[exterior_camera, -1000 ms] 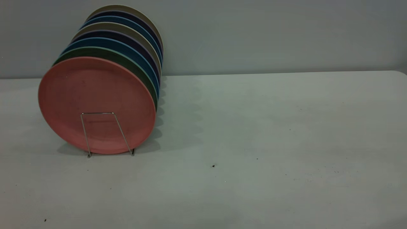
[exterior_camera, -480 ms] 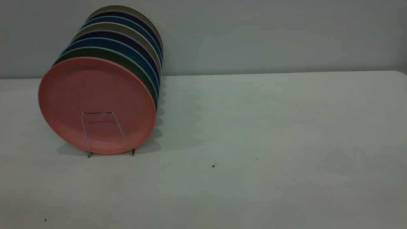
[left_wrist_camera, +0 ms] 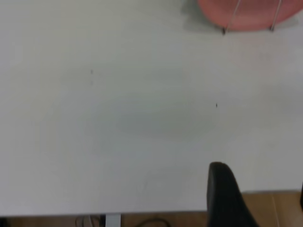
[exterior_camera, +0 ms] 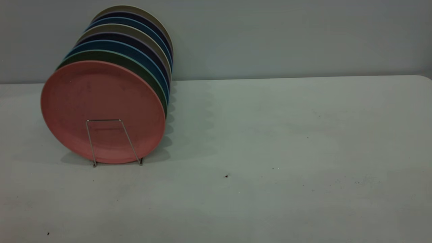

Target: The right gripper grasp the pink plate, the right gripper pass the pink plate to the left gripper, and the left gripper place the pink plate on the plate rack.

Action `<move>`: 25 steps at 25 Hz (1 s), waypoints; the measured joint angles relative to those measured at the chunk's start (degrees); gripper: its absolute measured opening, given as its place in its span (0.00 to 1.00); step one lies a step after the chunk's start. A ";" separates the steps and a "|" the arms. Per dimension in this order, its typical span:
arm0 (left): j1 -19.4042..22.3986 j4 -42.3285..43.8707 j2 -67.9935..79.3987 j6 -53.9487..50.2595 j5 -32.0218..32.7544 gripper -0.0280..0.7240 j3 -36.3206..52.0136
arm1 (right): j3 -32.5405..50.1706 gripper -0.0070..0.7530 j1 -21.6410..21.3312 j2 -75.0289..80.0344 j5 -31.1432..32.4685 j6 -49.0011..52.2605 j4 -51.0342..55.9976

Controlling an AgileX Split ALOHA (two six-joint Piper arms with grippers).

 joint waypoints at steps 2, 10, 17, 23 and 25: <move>0.00 0.00 -0.99 0.23 -0.05 0.59 0.26 | 0.00 0.74 0.00 -0.40 0.00 0.00 -0.04; 0.00 -0.80 -1.59 0.98 -0.05 0.59 0.26 | 0.16 0.74 0.00 -0.40 0.00 0.05 -0.06; -0.19 -2.35 -2.10 0.98 -0.05 0.59 0.26 | 0.16 0.74 0.00 -0.40 0.00 0.02 -0.11; -0.37 -2.35 -2.65 0.98 -0.05 0.59 0.26 | 0.16 0.74 0.00 -0.40 0.00 0.02 -0.11; -0.37 -2.35 -2.65 0.98 -0.05 0.59 0.26 | 0.16 0.74 0.00 -0.40 0.00 0.02 -0.11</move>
